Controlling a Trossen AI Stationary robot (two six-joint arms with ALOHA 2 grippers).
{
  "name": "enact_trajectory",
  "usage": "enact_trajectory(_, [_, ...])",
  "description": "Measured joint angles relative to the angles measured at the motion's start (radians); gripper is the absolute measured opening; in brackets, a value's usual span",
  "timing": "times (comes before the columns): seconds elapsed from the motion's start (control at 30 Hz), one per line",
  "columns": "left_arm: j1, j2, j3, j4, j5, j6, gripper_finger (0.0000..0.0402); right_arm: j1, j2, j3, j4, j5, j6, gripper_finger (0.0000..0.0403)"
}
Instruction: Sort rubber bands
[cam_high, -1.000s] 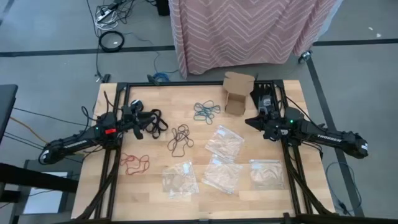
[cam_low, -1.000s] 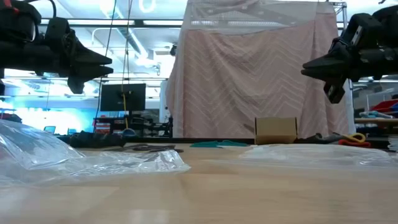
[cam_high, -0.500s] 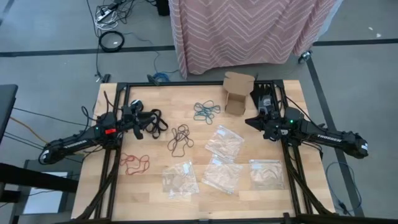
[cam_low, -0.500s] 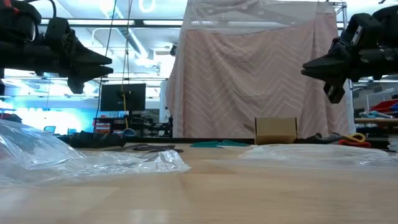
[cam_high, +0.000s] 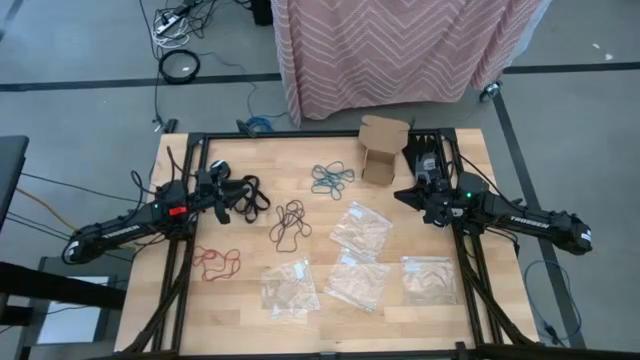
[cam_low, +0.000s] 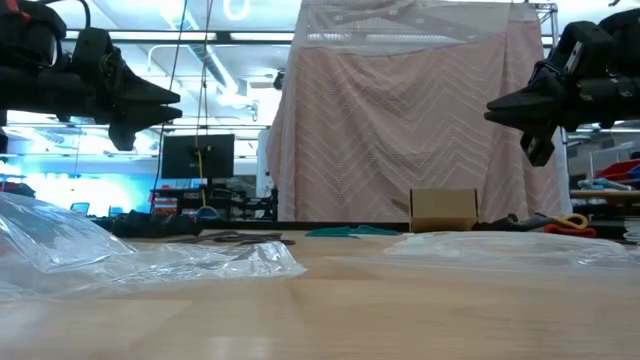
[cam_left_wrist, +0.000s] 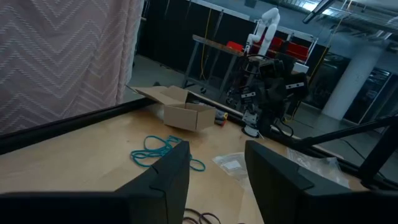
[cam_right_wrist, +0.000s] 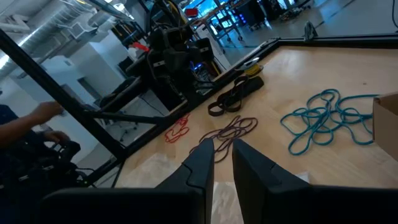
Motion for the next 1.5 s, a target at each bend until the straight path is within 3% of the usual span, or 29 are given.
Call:
enact_trajectory(0.77, [0.0, 0.0, 0.0, 0.005, -0.002, 0.0, 0.0163, 0.0, 0.0, 0.0, 0.0, 0.0, 0.0, 0.005])
enact_trajectory(1.1, [0.0, 0.0, 0.0, 0.155, -0.008, 0.0, 0.0163, 0.0, 0.0, 0.0, 0.0, 0.005, 0.0, 0.005])
enact_trajectory(1.27, [0.0, 0.0, 0.0, 0.214, -0.024, -0.051, 0.0163, -0.003, 0.0, 0.0, 0.0, 0.163, -0.087, 0.005])
enact_trajectory(1.5, [0.0, 0.0, 0.0, 0.213, -0.024, -0.054, 0.0163, -0.003, 0.002, 0.0, 0.0, 0.262, -0.132, 0.005])
